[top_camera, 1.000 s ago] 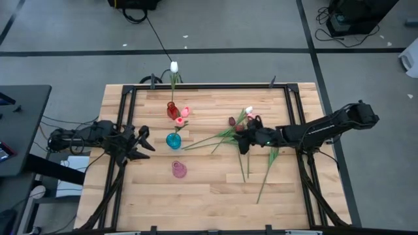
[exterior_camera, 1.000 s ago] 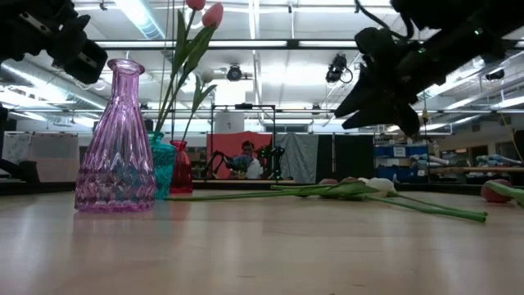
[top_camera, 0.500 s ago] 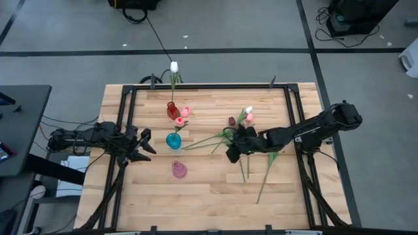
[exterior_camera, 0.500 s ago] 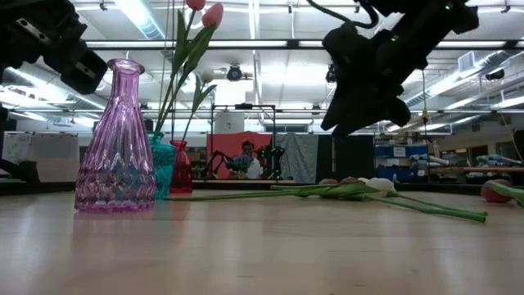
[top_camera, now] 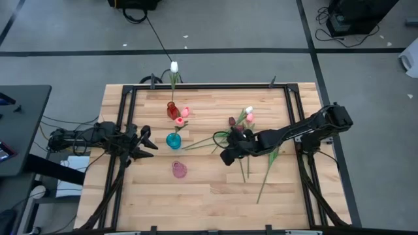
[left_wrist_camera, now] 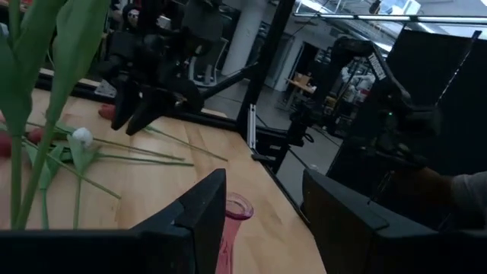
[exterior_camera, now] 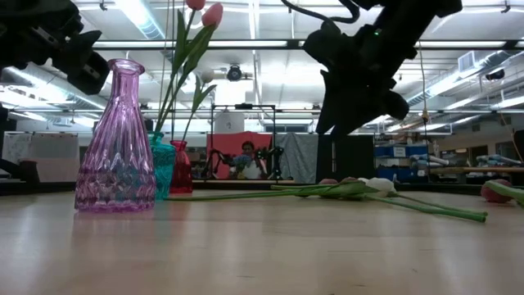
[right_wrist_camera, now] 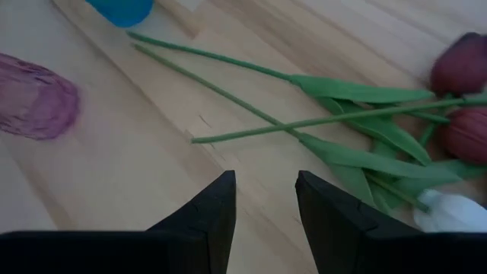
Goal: Sort flowers into vase by color
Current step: Put the right red flower into the pink vase
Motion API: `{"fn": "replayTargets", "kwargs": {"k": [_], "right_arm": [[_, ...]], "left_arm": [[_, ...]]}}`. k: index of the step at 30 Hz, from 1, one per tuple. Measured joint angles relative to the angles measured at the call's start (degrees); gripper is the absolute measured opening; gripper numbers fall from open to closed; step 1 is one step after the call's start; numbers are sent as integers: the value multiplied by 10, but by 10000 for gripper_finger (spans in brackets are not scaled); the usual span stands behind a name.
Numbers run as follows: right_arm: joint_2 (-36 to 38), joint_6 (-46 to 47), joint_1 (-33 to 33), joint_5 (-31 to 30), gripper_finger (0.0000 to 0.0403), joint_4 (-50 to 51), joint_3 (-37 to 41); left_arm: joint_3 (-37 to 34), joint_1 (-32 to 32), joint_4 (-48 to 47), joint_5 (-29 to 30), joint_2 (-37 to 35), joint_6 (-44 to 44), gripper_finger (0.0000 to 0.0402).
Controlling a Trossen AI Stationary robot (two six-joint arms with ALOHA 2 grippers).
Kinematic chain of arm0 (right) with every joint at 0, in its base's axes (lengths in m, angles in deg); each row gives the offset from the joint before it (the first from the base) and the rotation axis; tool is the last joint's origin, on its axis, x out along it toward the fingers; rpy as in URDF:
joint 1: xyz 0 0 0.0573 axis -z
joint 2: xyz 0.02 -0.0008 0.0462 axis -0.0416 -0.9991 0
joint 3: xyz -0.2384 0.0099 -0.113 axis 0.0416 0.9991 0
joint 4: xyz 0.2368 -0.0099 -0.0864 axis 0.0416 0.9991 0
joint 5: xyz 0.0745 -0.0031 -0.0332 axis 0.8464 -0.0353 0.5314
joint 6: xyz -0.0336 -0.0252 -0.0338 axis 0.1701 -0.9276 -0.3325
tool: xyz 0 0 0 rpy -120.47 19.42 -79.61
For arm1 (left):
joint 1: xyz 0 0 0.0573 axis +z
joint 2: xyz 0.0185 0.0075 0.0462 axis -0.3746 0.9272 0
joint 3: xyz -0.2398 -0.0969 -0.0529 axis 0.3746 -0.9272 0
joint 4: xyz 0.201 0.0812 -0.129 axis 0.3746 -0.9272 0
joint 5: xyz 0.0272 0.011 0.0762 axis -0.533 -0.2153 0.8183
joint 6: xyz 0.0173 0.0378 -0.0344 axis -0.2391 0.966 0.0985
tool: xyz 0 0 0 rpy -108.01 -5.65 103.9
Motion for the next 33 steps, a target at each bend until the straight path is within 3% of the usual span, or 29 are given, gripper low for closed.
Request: {"fn": "replayTargets", "kwargs": {"k": [4, 10, 14, 18, 24, 33], "right_arm": [[-23, 15, -9, -1, 151, 51, -33], [-43, 103, -6, 15, 151, 220, -49], [-42, 185, 6, 100, 151, 319, -49], [-41, 234, 5, 234, 151, 380, -49], [-42, 268, -23, 354, 151, 386, -49], [-42, 341, -64, 414, 151, 340, 4]], "left_arm": [[0, 0, 5, 13, 1, 1, 179], [0, 0, 4, 17, 1, 1, 179], [0, 0, -5, 17, 1, 1, 179], [0, 0, -11, 17, 1, 0, 179], [0, 0, -18, 18, 1, 13, 179], [0, 0, -19, 19, 1, 29, 179]]}}
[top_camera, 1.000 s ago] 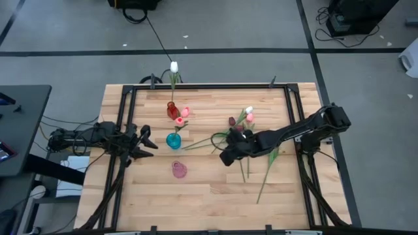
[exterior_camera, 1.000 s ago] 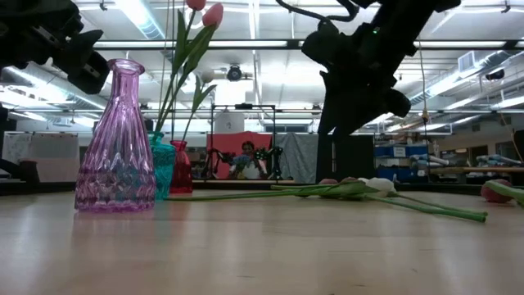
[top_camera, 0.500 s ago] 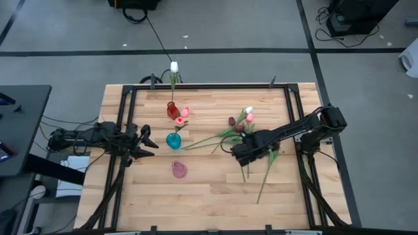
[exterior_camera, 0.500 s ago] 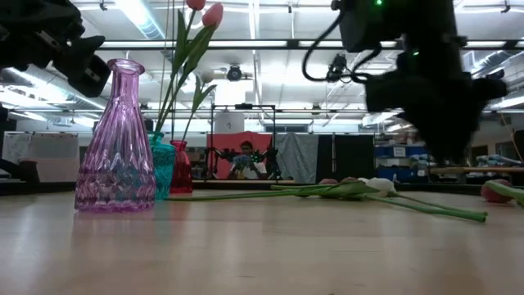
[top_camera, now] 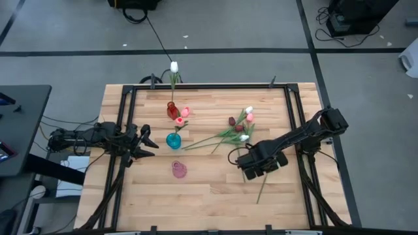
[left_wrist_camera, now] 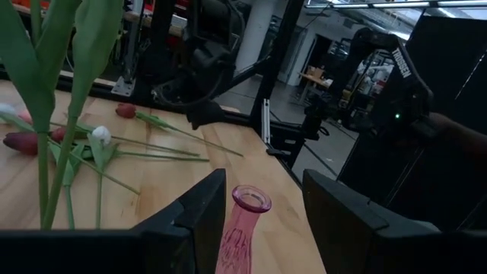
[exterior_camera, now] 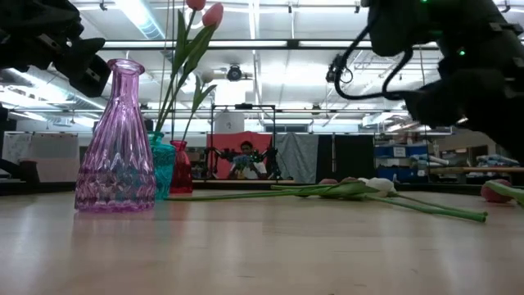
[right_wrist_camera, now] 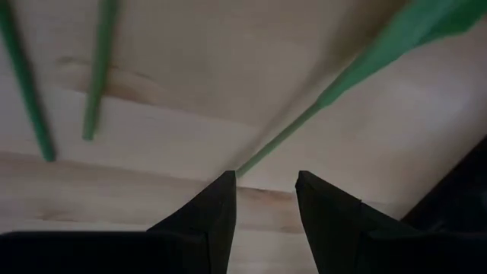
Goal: Sort flowers into vase by color
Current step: Put the right red flower into the pink vase
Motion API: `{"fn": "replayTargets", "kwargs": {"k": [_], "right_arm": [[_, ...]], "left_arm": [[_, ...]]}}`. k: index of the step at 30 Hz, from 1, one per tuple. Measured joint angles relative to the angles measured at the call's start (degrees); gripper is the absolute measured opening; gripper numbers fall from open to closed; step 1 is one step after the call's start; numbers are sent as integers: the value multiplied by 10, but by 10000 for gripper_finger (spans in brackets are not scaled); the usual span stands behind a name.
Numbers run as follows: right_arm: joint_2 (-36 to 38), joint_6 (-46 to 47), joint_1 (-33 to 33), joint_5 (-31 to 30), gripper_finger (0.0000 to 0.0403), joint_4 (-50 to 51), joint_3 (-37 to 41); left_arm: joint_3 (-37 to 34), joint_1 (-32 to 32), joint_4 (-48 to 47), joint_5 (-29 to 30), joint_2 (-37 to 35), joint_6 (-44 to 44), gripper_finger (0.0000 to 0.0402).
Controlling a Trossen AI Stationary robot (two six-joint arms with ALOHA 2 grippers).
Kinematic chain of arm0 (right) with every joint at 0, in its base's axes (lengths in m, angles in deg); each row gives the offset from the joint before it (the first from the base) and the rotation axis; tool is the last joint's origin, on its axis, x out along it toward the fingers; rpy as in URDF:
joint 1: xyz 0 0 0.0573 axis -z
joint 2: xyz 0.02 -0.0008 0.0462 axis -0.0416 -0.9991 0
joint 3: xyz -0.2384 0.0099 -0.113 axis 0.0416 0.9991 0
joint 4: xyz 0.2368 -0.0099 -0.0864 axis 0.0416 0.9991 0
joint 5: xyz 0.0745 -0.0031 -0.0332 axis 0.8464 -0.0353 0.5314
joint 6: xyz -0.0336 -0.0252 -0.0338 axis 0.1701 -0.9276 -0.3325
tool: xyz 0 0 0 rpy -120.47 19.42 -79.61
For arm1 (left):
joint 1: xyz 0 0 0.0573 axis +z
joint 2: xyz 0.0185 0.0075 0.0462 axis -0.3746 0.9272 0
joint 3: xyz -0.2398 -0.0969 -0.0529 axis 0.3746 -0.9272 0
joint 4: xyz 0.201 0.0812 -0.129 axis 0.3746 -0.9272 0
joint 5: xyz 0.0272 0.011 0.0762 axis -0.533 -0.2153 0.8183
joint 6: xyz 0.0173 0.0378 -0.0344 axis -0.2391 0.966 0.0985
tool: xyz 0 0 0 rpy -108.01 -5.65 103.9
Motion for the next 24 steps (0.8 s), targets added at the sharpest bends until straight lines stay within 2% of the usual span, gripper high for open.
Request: {"fn": "replayTargets", "kwargs": {"k": [3, 11, 19, 22, 24], "right_arm": [[0, 10, -4, 10, 151, -29, 22], [0, 13, 0, -8, 151, -53, 75], [1, -4, 14, -34, 149, -75, 91], [2, -12, 18, -35, 132, -79, 96], [2, -16, 19, -39, 107, -79, 99]], "left_arm": [[0, 0, 0, 0, 0, 0, 179], [0, 0, -1, 0, 0, 0, 179], [0, 0, -4, 0, 0, -1, 179], [0, 0, -5, 0, 0, -1, 179], [0, 0, -6, 0, 0, -1, 179]]}}
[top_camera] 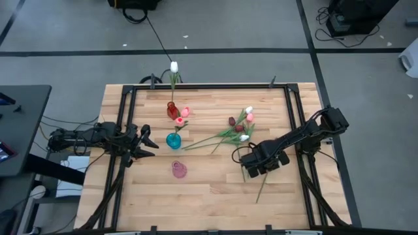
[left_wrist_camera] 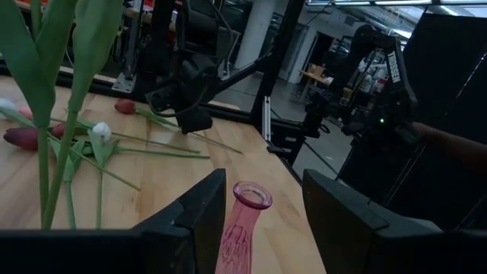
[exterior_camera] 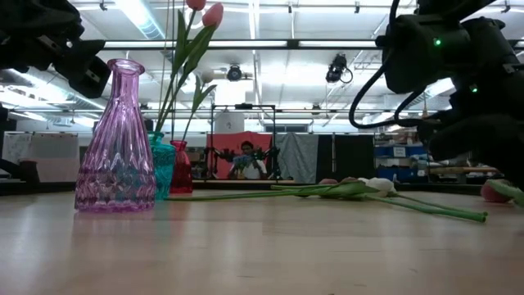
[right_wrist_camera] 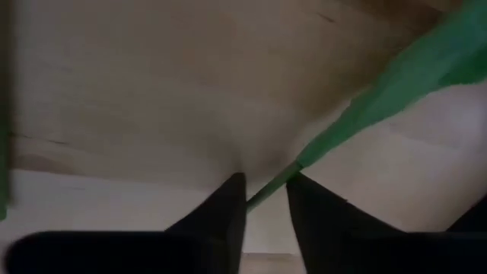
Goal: Sort flowers into vase by color
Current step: Put the right red flower into the pink vase
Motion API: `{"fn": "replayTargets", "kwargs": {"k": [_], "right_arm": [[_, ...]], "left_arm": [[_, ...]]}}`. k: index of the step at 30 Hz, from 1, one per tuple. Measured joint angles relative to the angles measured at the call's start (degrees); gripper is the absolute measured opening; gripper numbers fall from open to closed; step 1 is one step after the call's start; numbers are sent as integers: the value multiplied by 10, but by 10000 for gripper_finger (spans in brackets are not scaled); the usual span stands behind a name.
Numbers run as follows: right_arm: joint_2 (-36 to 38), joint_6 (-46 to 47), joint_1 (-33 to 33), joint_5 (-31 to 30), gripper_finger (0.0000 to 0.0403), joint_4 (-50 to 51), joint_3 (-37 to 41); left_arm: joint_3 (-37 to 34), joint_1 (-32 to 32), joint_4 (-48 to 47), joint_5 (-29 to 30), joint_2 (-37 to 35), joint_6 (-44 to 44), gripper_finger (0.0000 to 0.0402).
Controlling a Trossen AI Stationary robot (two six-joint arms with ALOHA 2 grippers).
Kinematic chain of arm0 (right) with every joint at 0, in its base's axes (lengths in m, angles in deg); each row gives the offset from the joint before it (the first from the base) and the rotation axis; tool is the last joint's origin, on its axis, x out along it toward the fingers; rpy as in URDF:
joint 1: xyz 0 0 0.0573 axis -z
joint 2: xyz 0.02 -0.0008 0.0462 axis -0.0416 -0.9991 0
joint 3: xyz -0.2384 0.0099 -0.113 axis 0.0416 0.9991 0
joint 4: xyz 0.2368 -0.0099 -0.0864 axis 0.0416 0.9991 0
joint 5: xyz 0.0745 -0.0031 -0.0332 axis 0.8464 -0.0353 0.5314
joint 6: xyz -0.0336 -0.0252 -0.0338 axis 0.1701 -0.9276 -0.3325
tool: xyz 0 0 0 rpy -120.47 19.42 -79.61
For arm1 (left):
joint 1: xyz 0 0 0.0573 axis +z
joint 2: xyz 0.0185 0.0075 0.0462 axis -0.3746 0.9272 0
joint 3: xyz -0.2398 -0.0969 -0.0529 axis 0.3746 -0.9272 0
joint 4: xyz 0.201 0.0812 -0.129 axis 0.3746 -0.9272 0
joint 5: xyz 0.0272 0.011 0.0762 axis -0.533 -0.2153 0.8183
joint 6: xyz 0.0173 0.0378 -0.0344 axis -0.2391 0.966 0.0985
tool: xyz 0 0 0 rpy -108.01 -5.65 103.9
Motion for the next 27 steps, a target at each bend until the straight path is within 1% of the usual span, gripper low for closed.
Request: {"fn": "replayTargets", "kwargs": {"k": [5, 6, 8, 10, 13, 15, 17, 19, 22, 24, 27], "right_arm": [[0, -5, 0, -18, 20, 0, 2], [0, -11, 0, -21, 12, -1, 2], [0, -18, 0, -23, 13, -2, 2], [0, -31, 0, -25, 14, -2, 2], [7, -57, 0, -35, 6, 1, 2], [16, -69, -1, -75, 5, 6, -2], [28, -86, -1, -127, 5, 3, -11], [42, -120, -3, -168, 4, -4, -21], [60, -158, -6, -210, 3, -22, -28], [72, -166, -4, -234, 2, -27, -30], [83, -168, -2, -252, 2, -23, -30]], "left_arm": [[0, 0, -10, 0, 0, 0, 179], [0, 0, -9, 0, 0, 0, 179], [0, 0, 0, -10, 0, 0, 179], [0, 0, 17, -33, 0, 1, 179], [0, 0, 39, -51, 0, 4, 179], [0, 0, 40, -51, 0, 5, 179], [0, 0, 38, -50, 0, 13, 179], [0, 0, 35, -47, 0, 14, 179], [0, 0, 32, -34, 0, 15, 179], [0, 0, 31, -29, 0, 15, 179], [0, 0, 27, -24, 0, 15, 179]]}}
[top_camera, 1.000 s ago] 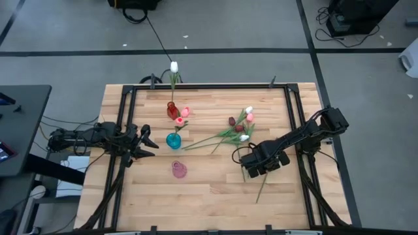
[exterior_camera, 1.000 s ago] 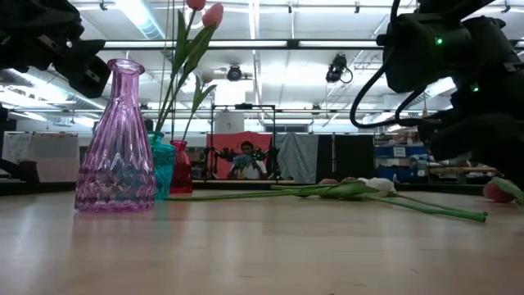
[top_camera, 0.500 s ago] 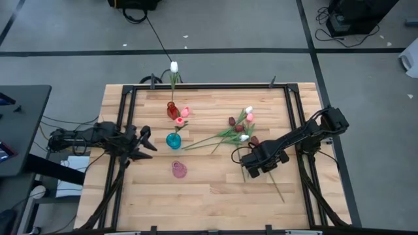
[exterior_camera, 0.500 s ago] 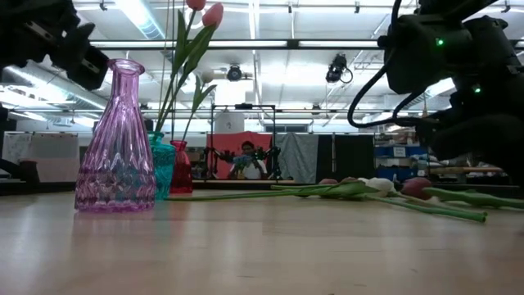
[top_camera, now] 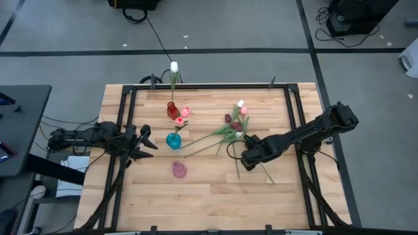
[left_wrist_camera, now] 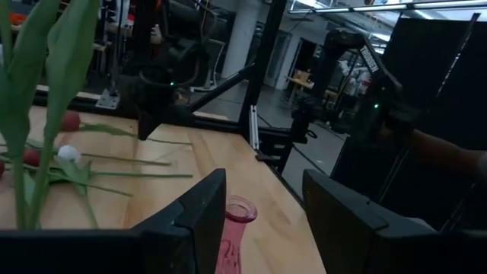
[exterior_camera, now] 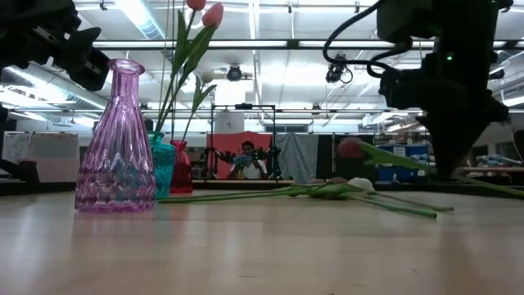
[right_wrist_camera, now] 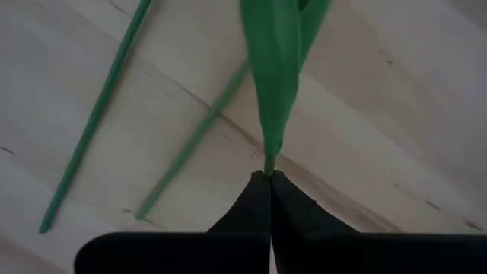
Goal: Sort flowers into vase by color
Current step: Put the right red flower into the pink vase
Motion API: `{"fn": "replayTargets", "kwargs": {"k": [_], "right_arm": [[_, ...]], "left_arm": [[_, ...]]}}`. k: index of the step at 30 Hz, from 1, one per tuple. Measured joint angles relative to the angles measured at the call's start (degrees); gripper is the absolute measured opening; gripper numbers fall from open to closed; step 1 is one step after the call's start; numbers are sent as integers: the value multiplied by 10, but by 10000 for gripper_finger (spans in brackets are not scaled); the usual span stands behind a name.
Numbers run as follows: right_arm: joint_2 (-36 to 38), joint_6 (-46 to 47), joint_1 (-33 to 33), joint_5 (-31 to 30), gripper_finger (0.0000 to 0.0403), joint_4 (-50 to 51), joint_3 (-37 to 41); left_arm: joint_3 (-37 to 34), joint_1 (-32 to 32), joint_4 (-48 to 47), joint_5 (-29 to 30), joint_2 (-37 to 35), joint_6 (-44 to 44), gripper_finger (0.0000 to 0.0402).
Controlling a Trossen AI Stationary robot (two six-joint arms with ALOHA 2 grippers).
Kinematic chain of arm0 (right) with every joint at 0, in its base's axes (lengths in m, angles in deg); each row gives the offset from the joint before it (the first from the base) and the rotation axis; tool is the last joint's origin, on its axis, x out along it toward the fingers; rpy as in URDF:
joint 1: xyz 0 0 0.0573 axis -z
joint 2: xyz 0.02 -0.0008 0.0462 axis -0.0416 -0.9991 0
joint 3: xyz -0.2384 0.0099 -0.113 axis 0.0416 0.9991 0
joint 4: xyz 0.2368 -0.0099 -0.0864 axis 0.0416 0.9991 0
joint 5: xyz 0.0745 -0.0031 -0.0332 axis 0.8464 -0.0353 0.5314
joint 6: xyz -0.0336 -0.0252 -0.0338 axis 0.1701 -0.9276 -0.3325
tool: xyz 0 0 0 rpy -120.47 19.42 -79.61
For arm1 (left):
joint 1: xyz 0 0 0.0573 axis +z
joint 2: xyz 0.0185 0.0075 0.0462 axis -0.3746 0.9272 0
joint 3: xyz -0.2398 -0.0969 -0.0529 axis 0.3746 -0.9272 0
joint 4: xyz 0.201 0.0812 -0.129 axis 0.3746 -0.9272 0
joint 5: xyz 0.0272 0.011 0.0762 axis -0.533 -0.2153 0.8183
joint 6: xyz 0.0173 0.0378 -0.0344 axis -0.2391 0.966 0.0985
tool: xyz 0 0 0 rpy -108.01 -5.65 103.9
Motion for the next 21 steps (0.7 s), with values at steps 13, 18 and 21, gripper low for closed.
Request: {"fn": "replayTargets", "kwargs": {"k": [13, 18, 21], "right_arm": [[71, -69, 0, -137, 0, -93, 0], [76, -176, 0, -172, 2, -225, 0], [76, -248, 0, -180, 2, -318, 0]], "left_arm": [[0, 0, -13, 43, 0, 16, 179], [0, 0, -13, 49, 0, 29, 179], [0, 0, -13, 49, 0, 30, 179]]}}
